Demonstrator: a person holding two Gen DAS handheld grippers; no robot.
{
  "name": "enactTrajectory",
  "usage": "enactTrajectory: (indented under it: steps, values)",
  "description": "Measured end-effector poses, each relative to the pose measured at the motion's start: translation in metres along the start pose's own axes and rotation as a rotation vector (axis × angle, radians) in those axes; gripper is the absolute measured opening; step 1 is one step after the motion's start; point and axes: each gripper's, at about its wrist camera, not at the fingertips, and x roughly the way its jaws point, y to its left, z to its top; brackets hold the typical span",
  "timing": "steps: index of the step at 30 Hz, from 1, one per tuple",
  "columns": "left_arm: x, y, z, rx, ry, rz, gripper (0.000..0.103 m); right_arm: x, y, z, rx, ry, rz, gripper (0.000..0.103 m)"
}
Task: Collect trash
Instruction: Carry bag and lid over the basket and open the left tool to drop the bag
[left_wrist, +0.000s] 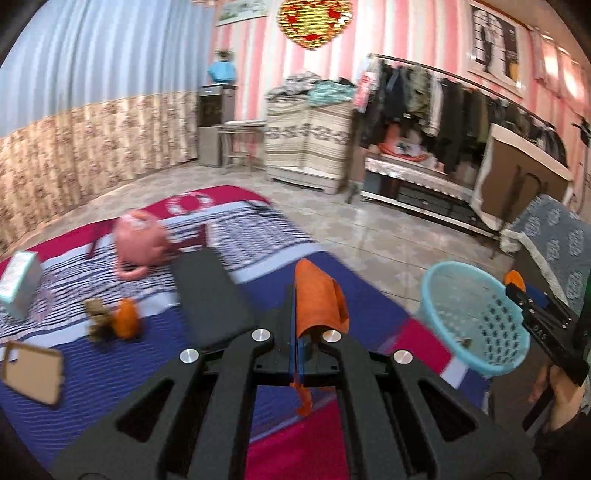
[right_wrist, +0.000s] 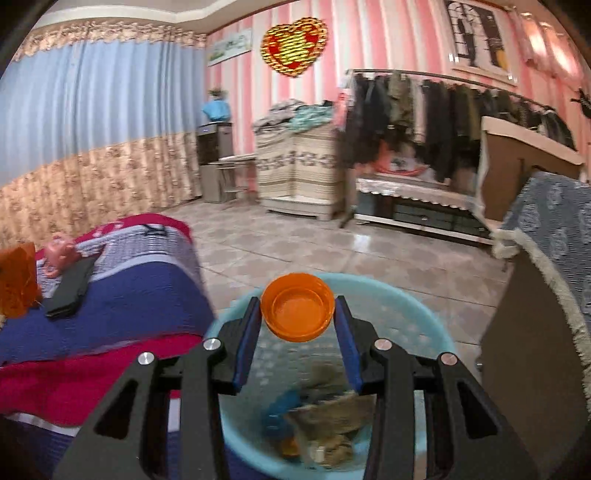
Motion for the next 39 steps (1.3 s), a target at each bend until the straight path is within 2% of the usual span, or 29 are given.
enactTrajectory:
  steps: [4,14,23,25,26,28,29,30,34,36,39]
  values:
    - [0.021,-0.047,0.0,0.053,0.016,-0.071,0.0,-0.001,-0.021,-0.002,0.022,-0.01,-0.046,0.04]
    - [0.071,-0.146,-0.001,0.151,0.063,-0.198,0.0,0.01,-0.055,-0.002,0.153,-0.01,-0.063,0.04]
    - [0.1,-0.202,0.003,0.175,0.09,-0.298,0.0,0.012,-0.078,-0.004,0.227,-0.007,-0.091,0.04]
    - [0.106,-0.21,0.003,0.188,0.097,-0.3,0.0,0.012,-0.08,-0.005,0.235,-0.007,-0.092,0.04]
    - [0.109,-0.213,0.003,0.198,0.111,-0.304,0.004,0.012,-0.079,-0.005,0.235,-0.006,-0.093,0.04]
    - [0.115,-0.215,0.002,0.208,0.132,-0.3,0.024,0.012,-0.08,-0.006,0.234,-0.005,-0.091,0.04]
    - [0.117,-0.214,0.0,0.209,0.137,-0.289,0.046,0.012,-0.081,-0.006,0.231,-0.003,-0.091,0.04]
    - [0.118,-0.212,-0.001,0.209,0.134,-0.273,0.058,0.012,-0.081,-0.007,0.229,0.0,-0.091,0.04]
    - [0.119,-0.195,-0.005,0.196,0.137,-0.223,0.069,0.014,-0.081,-0.008,0.225,0.012,-0.089,0.04]
    - [0.121,-0.184,-0.006,0.177,0.145,-0.196,0.082,0.016,-0.081,-0.009,0.223,0.023,-0.089,0.04]
    - [0.126,-0.169,-0.008,0.161,0.171,-0.173,0.084,0.017,-0.078,-0.01,0.222,0.033,-0.085,0.04]
